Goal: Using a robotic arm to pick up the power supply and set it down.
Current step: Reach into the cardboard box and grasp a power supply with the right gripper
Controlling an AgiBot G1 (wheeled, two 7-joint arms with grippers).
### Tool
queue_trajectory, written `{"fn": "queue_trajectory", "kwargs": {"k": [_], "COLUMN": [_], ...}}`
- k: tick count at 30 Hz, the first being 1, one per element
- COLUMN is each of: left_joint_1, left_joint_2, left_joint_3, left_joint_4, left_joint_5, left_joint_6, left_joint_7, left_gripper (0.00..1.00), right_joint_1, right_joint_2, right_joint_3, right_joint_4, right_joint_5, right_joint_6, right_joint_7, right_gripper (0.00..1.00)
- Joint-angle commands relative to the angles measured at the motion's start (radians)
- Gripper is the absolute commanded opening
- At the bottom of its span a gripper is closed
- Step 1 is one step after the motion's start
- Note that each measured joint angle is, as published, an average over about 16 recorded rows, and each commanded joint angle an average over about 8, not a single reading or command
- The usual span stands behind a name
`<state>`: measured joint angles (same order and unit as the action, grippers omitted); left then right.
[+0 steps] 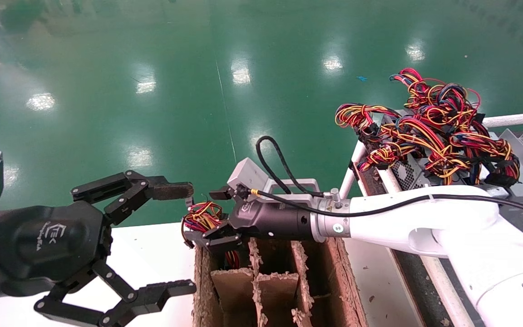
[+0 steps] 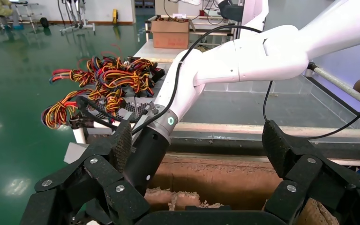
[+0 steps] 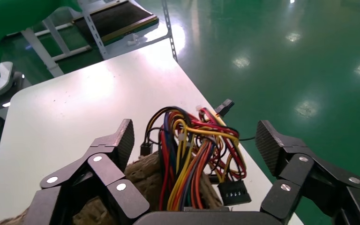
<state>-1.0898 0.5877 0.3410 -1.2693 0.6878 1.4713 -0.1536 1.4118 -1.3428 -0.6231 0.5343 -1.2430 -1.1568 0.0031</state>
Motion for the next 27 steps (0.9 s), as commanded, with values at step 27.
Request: {"fn": "queue_trajectory", "kwargs": {"k": [27], "left_joint_1": [0.000], "left_joint_2": [0.000], "left_joint_3": [0.000], "left_joint_4": [0.000], "left_joint_5": [0.000], "left_joint_6": [0.000], "left_joint_7": [0.000], "left_gripper": [1.00], "right_joint_1": [0.024], "right_joint_2": [-0.007], "right_joint_3": [-0.142], "right_joint_4": [-0.046], "right_joint_5": [0.126], "right_joint_6": [0.028], "right_joint_7": [-0.059], "right_gripper": [0.00]}}
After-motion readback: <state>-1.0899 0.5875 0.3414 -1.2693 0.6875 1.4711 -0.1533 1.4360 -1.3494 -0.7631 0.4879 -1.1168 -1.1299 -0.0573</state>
